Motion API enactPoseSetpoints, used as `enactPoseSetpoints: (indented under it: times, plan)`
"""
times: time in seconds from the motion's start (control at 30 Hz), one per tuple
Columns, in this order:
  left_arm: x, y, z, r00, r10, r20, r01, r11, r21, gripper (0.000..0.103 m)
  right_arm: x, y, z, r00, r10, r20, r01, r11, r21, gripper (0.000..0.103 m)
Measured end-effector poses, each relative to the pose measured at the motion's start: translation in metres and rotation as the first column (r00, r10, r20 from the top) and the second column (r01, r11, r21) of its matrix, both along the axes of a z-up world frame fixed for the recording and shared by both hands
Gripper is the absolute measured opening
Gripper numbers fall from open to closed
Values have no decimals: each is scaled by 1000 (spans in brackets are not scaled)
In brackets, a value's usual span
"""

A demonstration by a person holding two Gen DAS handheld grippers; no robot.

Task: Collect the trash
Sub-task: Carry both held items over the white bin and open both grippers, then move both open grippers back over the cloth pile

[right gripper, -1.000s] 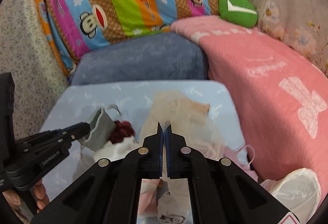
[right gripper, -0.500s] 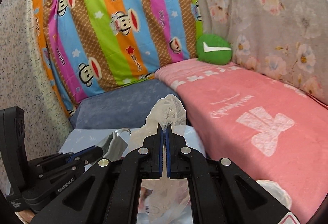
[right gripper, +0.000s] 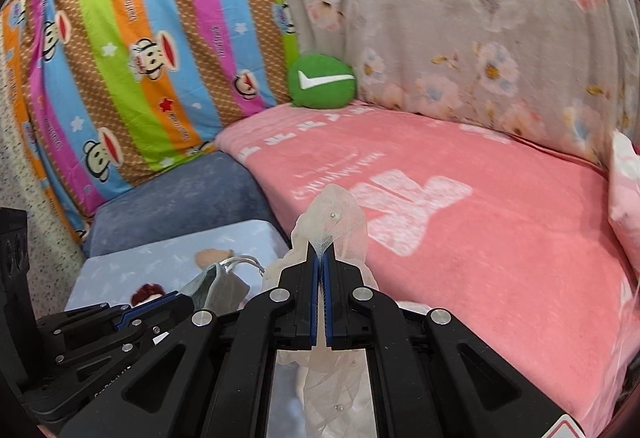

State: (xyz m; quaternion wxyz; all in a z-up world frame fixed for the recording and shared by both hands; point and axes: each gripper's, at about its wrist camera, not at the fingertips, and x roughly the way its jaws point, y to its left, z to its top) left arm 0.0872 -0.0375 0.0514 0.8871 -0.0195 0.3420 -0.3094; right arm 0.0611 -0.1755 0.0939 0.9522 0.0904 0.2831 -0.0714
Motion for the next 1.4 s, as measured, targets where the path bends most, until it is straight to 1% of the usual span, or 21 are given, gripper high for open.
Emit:
enactPoseSetpoints:
  times: [0.1, 0.2, 0.23, 0.33, 0.4, 0.43, 0.47, 0.5, 0.53, 0.57, 0.6, 0.83, 1.0, 1.1, 1.17, 1.4]
  plan:
    - [-4, -22, -8, 999, -44, -31, 44, 999, 5, 4, -8, -18, -11, 999, -37, -21, 37, 999, 13, 1]
    - [-9, -40, -13, 996, -76, -45, 76, 997, 14, 4, -16, -34, -19, 997, -65, -34, 66, 998, 24, 2]
    - [-10, -45, -15, 995, -90, -52, 90, 996, 12, 6, -18, -39, -22, 997, -71, -36, 72, 997, 26, 2]
    - [-12, -57, -20, 991, -110, -73, 111, 994, 10, 6, -22, -50, -28, 995, -96, -40, 97, 995, 35, 6]
    - [-12, -63, -23, 989, -121, -86, 123, 992, 16, 9, -24, -56, -30, 994, -107, -40, 108, 994, 36, 10]
    - [-13, -65, -24, 990, -115, -86, 118, 993, 26, 19, -25, -58, -32, 993, -111, -38, 113, 993, 35, 13]
    - [-14, -65, -25, 991, -105, -87, 109, 993, 37, 36, -26, -59, -33, 993, -116, -37, 117, 992, 34, 19]
    - [-15, -65, -26, 992, -93, -86, 96, 995, 39, 46, -28, -60, -33, 992, -119, -34, 120, 992, 34, 23]
    - [-16, -64, -25, 994, -74, -76, 77, 996, 35, 56, -30, -61, -33, 992, -122, -29, 122, 992, 32, 30]
    - [-17, -62, -25, 996, -61, -66, 63, 997, 33, 57, -30, -61, -33, 992, -123, -25, 124, 992, 29, 35]
    - [-17, -62, -25, 997, -56, -60, 58, 998, 37, 57, -30, -60, -33, 992, -122, -23, 123, 992, 25, 36]
    - [-17, -54, -21, 1000, -7, -22, 8, 998, 65, 57, -30, -57, -37, 995, -99, -28, 100, 994, 36, 36]
    - [-13, -43, -24, 999, 33, -25, -31, 997, 67, 57, -29, -48, -43, 996, -75, -44, 77, 996, 38, 36]
    - [-11, -32, -27, 998, 63, -28, -61, 996, 69, 57, -28, -39, -45, 997, -55, -50, 57, 997, 43, 36]
    - [-9, -24, -28, 996, 85, -25, -83, 994, 75, 57, -26, -31, -48, 998, -40, -56, 42, 998, 42, 41]
    - [-2, 9, -39, 985, 169, -23, -166, 981, 105, 60, -17, 1, -59, 996, 31, -84, -27, 998, 48, 42]
